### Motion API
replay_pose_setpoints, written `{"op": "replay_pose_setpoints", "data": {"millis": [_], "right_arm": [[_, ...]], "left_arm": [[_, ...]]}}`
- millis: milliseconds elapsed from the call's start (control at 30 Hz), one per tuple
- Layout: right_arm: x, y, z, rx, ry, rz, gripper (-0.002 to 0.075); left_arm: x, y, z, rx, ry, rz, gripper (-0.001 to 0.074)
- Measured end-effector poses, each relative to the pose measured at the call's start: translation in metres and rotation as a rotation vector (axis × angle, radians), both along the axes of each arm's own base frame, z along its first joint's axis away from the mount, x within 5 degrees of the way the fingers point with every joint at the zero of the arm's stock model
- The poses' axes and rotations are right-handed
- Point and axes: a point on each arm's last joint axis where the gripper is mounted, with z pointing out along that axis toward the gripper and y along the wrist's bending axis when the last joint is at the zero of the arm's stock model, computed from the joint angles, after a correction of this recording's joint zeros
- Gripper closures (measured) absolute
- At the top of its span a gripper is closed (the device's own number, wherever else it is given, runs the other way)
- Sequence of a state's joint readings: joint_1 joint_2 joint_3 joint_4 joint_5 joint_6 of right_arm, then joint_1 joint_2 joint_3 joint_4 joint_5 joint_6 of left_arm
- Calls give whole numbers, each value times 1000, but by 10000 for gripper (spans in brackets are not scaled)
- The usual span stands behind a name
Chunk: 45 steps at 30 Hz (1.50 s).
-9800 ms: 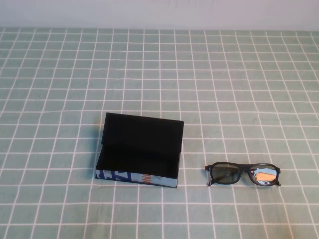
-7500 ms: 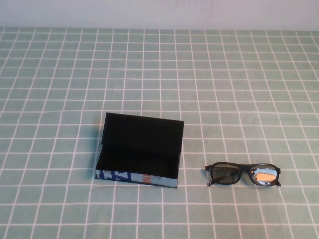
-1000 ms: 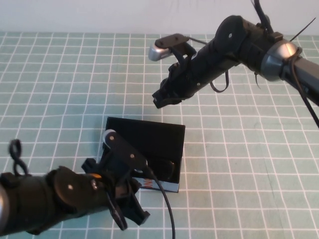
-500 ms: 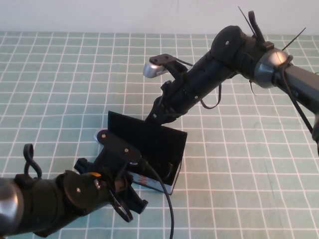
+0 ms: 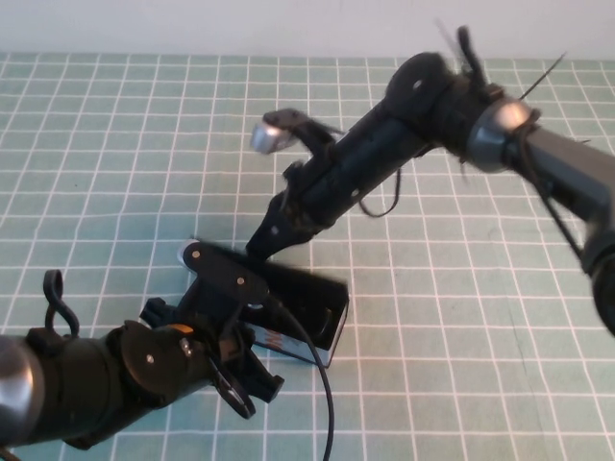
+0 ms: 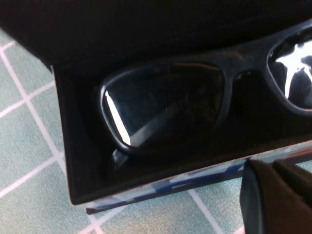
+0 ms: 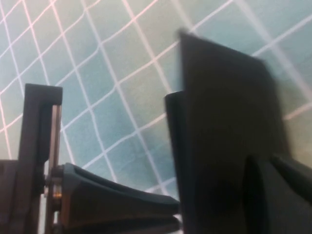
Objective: Return glasses to glasses case
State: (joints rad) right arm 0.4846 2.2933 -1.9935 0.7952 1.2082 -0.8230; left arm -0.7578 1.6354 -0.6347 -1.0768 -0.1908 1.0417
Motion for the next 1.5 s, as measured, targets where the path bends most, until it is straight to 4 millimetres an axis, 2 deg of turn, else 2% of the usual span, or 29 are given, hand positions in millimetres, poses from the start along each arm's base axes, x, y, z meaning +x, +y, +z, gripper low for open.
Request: {"op": "replay_pose_setpoints", "data": {"millis": [200, 300, 433, 533, 600, 667, 800, 867, 1000, 1133, 1200, 1300, 1367, 1500], "right_arm": [[-12, 24, -32, -33, 54, 57, 737], [-12, 26, -34, -20, 63, 61, 739], [-11, 26, -33, -15, 47, 70, 739], [-6, 21, -21, -14, -5, 73, 739], [-1, 15, -4, 0, -57, 66, 739], [3, 8, 23, 31, -123, 51, 739], [0, -10, 81, 89, -247, 23, 739], [-6, -21, 112, 114, -304, 9, 739], [-27, -39, 163, 159, -396, -9, 739], [-56, -54, 212, 204, -464, -26, 739], [-69, -60, 229, 221, -481, -39, 739], [-86, -71, 249, 194, -504, -83, 739], [-95, -82, 259, 138, -517, -146, 739], [-112, -104, 279, 30, -557, -293, 739]], "left_arm": [[0, 0, 0, 0, 0, 0, 733], [-1, -1, -1, 23, 0, -44, 734], [-11, -5, 1, 95, 8, -261, 733], [-24, -8, 14, 130, -19, -494, 734], [-32, -8, 29, 124, -54, -588, 734], [-40, -5, 43, 113, -80, -648, 734], [-47, 18, 68, 122, -82, -669, 733], [-52, 34, 77, 161, -52, -661, 734], [-63, 74, 90, 350, 128, -618, 733], [-63, 111, 115, 517, 197, -411, 734], [-63, 121, 134, 515, 136, -297, 734], [-73, 132, 169, 406, -54, -167, 733], [-87, 139, 189, 292, -188, -88, 733], [-123, 155, 213, 113, -338, 28, 733]]}}
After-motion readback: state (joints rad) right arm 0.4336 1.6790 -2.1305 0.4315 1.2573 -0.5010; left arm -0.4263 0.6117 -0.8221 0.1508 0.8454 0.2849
